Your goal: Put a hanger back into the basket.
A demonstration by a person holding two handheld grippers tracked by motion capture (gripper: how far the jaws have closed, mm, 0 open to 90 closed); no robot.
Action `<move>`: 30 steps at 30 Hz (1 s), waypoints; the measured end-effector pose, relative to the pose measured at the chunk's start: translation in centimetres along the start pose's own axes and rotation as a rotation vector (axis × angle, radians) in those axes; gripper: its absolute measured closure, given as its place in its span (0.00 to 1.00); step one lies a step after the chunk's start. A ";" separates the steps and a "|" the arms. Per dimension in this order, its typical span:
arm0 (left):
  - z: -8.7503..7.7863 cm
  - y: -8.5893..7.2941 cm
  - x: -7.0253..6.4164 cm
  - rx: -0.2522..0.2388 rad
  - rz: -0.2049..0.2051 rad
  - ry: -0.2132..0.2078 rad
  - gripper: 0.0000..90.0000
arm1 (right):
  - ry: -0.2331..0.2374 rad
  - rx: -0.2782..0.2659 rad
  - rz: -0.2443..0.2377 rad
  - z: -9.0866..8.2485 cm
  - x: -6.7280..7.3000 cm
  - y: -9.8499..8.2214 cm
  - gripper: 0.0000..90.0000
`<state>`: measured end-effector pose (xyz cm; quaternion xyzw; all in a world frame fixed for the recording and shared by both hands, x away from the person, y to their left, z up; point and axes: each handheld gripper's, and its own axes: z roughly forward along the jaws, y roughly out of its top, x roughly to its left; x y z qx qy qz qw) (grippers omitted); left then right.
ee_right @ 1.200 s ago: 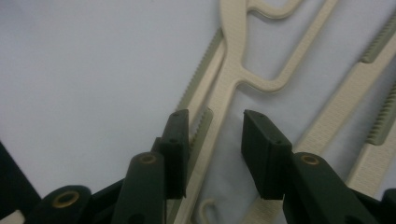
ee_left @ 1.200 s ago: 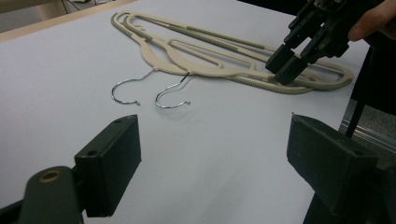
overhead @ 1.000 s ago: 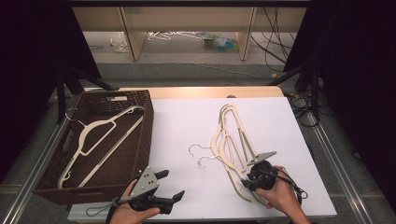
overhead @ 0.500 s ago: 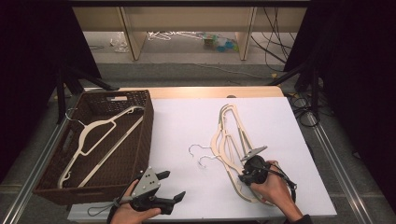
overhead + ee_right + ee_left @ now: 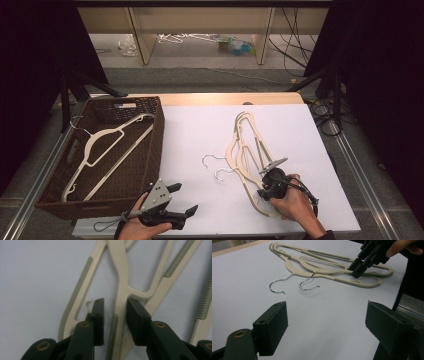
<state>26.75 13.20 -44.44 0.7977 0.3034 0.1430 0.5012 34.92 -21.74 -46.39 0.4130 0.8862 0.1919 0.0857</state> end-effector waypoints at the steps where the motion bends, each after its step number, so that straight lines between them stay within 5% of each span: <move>1: 0.0 0.0 0.0 -0.002 -0.002 0.001 0.20 | -0.001 0.016 -0.001 -0.1 0.1 0.1 0.79; 9: 0.0 0.0 0.1 -0.001 0.001 0.001 0.20 | 0.036 0.003 -0.021 -0.1 -0.4 0.0 0.89; 19: 0.6 0.0 0.3 0.013 0.019 0.012 0.21 | 0.063 -0.010 -0.119 -1.9 -0.8 0.2 0.89; 25: 2.5 -0.2 0.3 0.104 0.138 0.029 0.26 | 0.091 0.020 -0.185 -3.3 -0.1 -0.4 0.89; 30: 3.8 0.1 0.7 0.088 0.141 0.029 0.25 | 0.119 0.035 -0.233 -4.2 1.0 -0.8 0.89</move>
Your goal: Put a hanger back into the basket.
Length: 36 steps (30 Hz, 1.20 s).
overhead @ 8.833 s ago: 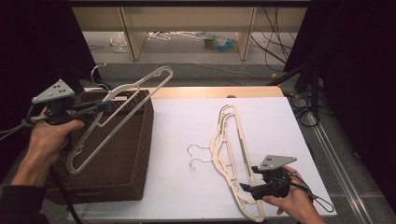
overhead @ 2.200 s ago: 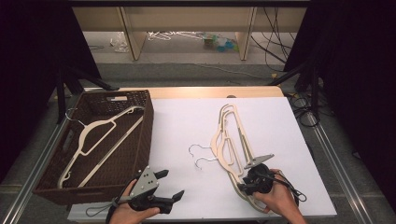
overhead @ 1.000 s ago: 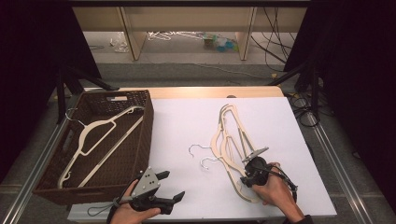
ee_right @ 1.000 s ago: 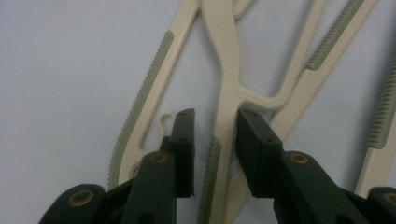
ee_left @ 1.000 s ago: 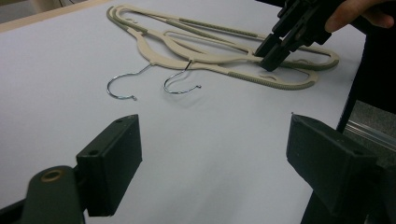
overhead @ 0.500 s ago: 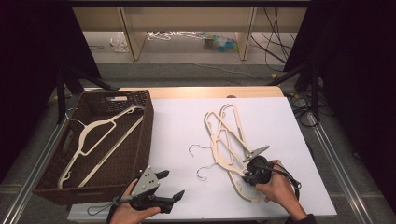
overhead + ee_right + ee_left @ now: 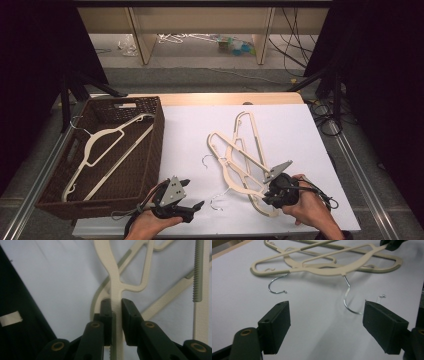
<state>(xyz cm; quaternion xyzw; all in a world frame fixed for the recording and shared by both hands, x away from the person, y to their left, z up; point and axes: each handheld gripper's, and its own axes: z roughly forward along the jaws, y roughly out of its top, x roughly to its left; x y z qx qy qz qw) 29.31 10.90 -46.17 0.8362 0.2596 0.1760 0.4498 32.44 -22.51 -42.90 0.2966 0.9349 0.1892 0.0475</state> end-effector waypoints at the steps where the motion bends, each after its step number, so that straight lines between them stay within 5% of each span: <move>1: 0.2 0.1 0.2 0.012 0.017 -0.005 0.24 | 0.002 -0.002 -0.013 0.0 0.2 0.0 0.89; 3: 0.9 0.3 0.3 0.012 0.020 0.001 0.25 | 0.015 0.005 -0.030 -0.1 0.8 0.1 0.89; 10: 3.3 0.4 0.5 0.099 0.150 -0.003 0.30 | 0.034 -0.007 -0.081 -0.8 1.8 0.5 0.89; 14: 4.4 0.4 0.2 0.105 0.188 -0.004 0.29 | 0.035 -0.005 -0.101 -0.7 2.3 0.8 0.89; 23: 5.6 0.8 -0.3 0.126 0.374 0.021 0.31 | 0.062 -0.011 -0.139 -0.6 2.8 1.1 0.89; 29: 6.2 1.4 -0.6 0.107 0.500 -0.072 0.35 | 0.079 -0.012 -0.169 -0.4 3.0 1.2 0.89; 33: 6.1 1.7 -0.7 0.107 0.581 -0.112 0.47 | 0.086 -0.013 -0.178 -0.3 2.8 1.1 0.88; 36: 5.8 2.0 -0.8 0.089 0.693 -0.143 0.58 | 0.096 -0.021 -0.189 -0.3 2.5 1.0 0.88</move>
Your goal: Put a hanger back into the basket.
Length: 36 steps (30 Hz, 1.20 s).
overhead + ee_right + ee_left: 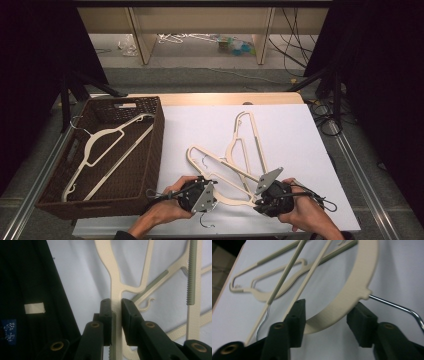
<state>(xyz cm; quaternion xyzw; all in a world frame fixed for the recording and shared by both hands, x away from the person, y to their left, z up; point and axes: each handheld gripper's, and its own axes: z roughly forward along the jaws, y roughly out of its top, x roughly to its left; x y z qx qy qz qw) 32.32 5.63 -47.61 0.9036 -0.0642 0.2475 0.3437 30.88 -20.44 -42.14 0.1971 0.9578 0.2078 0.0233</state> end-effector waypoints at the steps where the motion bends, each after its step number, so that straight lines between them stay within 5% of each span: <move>1: -0.1 0.2 0.1 -0.002 0.036 -0.013 0.62 | 0.002 -0.005 0.000 0.0 -0.1 -0.1 0.88; 7: -0.5 1.4 0.4 -0.018 0.150 -0.026 0.76 | 0.017 -0.004 0.001 -0.1 -0.7 -0.7 0.89; 15: -1.6 3.8 0.6 0.010 0.292 0.038 0.90 | 0.035 -0.021 0.027 -0.7 -1.4 -1.2 0.87; 23: -2.5 4.8 1.4 0.030 0.253 0.112 0.94 | -0.087 -0.153 0.080 -2.5 -1.4 -0.9 0.50; 24: -2.4 4.8 1.3 0.008 0.215 0.113 0.94 | -0.099 -0.161 0.083 -2.6 -1.3 -0.8 0.49; 26: -2.9 5.0 1.8 0.071 0.253 0.131 0.95 | -0.123 -0.193 0.096 -2.9 -1.3 -0.7 0.44; 36: -3.3 4.7 4.2 0.130 0.092 0.188 0.95 | -0.212 -0.373 0.132 -4.3 -1.8 -0.4 0.37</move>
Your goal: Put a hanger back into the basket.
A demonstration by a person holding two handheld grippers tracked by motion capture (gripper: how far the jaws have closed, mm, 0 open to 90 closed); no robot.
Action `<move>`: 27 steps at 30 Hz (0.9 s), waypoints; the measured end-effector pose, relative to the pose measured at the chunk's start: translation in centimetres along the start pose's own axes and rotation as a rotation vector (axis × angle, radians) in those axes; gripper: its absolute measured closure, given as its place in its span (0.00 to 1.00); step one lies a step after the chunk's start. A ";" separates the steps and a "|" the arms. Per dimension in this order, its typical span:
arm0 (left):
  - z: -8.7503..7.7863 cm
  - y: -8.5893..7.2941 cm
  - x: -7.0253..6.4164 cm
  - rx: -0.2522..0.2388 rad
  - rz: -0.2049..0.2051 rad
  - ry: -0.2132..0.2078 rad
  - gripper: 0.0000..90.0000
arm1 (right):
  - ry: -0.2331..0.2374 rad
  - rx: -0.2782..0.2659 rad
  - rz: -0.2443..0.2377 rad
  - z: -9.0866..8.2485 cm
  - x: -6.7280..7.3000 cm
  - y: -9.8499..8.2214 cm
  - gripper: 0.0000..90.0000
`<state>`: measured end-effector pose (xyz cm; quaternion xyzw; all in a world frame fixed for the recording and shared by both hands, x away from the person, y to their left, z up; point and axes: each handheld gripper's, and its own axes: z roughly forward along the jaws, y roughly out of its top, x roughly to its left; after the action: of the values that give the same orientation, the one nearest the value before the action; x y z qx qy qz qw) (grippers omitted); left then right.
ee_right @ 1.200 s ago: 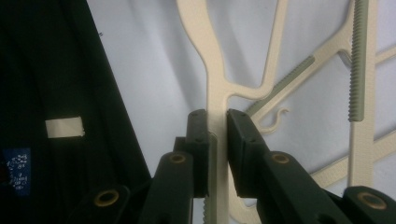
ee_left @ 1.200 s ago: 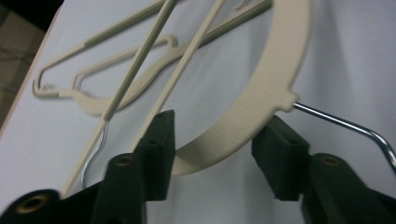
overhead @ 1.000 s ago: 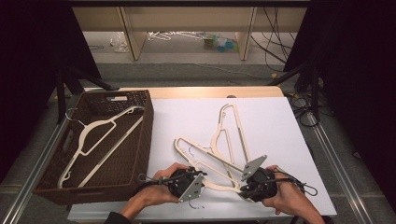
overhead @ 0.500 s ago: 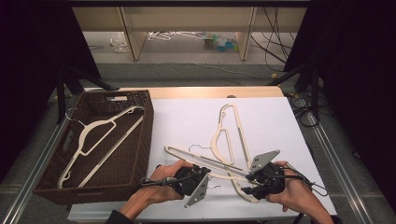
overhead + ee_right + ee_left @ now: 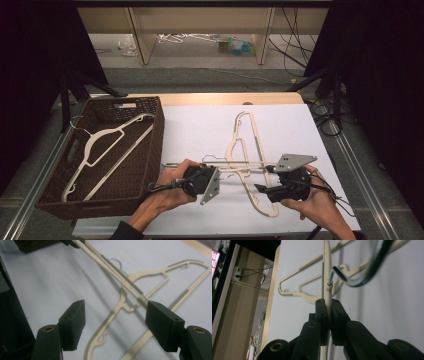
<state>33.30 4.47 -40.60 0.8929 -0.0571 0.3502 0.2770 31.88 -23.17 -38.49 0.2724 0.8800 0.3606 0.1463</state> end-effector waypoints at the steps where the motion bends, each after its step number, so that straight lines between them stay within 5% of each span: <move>1: -0.1 -0.1 0.5 0.005 -0.016 0.004 0.95 | -0.013 -0.015 0.008 -0.2 0.0 0.1 0.37; 7: -1.1 -0.9 3.3 -0.013 -0.205 0.033 0.95 | -0.001 -0.047 0.001 -0.5 0.1 0.2 0.37; 16: -3.8 -2.1 6.2 -0.120 -0.461 0.056 0.95 | 0.011 -0.033 0.011 -0.1 0.4 -0.4 0.37; 22: -5.6 -2.5 7.8 -0.195 -0.619 0.016 0.95 | 0.007 -0.035 0.021 -0.1 0.5 -0.7 0.36; 27: -7.2 -2.7 9.1 -0.240 -0.704 -0.014 0.95 | 0.012 -0.034 0.022 -0.1 0.4 -1.0 0.36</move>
<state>36.63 11.47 -31.49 0.8214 0.2110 0.2181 0.4829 31.15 -23.57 -39.16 0.2772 0.8716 0.3787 0.1418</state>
